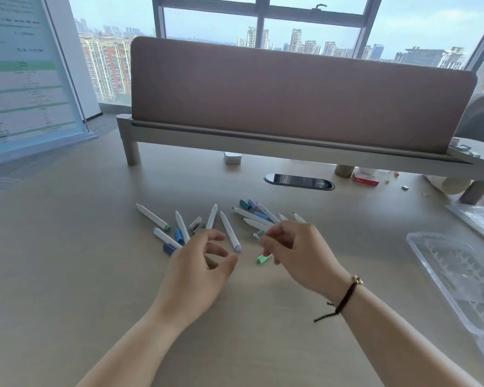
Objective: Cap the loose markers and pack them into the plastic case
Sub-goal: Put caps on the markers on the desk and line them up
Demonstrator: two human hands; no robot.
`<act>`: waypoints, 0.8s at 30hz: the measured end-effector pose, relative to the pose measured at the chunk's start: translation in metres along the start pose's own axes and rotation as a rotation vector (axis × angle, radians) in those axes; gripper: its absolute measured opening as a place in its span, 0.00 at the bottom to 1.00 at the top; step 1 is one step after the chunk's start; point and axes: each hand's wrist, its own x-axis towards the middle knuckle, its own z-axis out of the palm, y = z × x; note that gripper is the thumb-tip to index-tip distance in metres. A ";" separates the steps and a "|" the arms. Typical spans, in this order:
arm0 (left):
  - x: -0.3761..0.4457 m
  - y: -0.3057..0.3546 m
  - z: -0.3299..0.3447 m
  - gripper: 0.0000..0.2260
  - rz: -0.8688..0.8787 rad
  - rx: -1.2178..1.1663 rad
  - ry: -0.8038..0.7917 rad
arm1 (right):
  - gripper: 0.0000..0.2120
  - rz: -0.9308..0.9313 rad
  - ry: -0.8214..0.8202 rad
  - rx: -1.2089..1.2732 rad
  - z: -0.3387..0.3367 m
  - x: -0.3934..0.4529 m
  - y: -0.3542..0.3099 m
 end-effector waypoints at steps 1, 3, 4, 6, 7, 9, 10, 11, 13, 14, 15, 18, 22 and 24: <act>-0.001 0.004 0.000 0.11 -0.065 -0.133 -0.052 | 0.04 0.006 -0.013 0.049 0.004 -0.018 0.000; -0.005 0.012 0.002 0.12 -0.140 -0.308 -0.171 | 0.04 0.024 -0.022 0.132 0.011 -0.043 0.005; -0.007 0.014 0.003 0.11 -0.144 -0.329 -0.217 | 0.04 0.042 -0.023 0.173 0.014 -0.049 0.008; -0.012 0.015 0.008 0.09 -0.118 -0.307 -0.280 | 0.07 0.073 -0.022 0.267 0.015 -0.056 0.012; -0.014 0.014 0.010 0.08 -0.107 -0.286 -0.297 | 0.08 0.083 -0.019 0.320 0.013 -0.057 0.013; -0.017 0.014 0.012 0.06 -0.100 -0.254 -0.323 | 0.10 0.107 -0.015 0.413 0.008 -0.060 0.014; -0.017 0.014 0.013 0.06 -0.100 -0.251 -0.330 | 0.10 0.123 -0.016 0.444 0.006 -0.061 0.015; -0.017 0.014 0.013 0.06 -0.103 -0.258 -0.336 | 0.11 0.140 -0.017 0.464 0.005 -0.063 0.015; -0.018 0.015 0.014 0.06 -0.095 -0.265 -0.350 | 0.11 0.159 -0.019 0.479 0.006 -0.066 0.018; -0.018 0.015 0.015 0.06 -0.076 -0.252 -0.358 | 0.12 0.160 -0.024 0.484 0.007 -0.067 0.020; -0.019 0.015 0.016 0.07 -0.056 -0.229 -0.365 | 0.12 0.158 -0.031 0.488 0.008 -0.068 0.021; -0.021 0.016 0.020 0.07 -0.041 -0.174 -0.375 | 0.11 0.142 -0.039 0.463 0.009 -0.068 0.025; -0.020 0.016 0.021 0.09 -0.057 -0.136 -0.385 | 0.07 0.116 -0.062 0.398 0.009 -0.070 0.028; -0.021 0.016 0.021 0.10 -0.059 -0.129 -0.375 | 0.07 0.107 -0.068 0.386 0.010 -0.069 0.026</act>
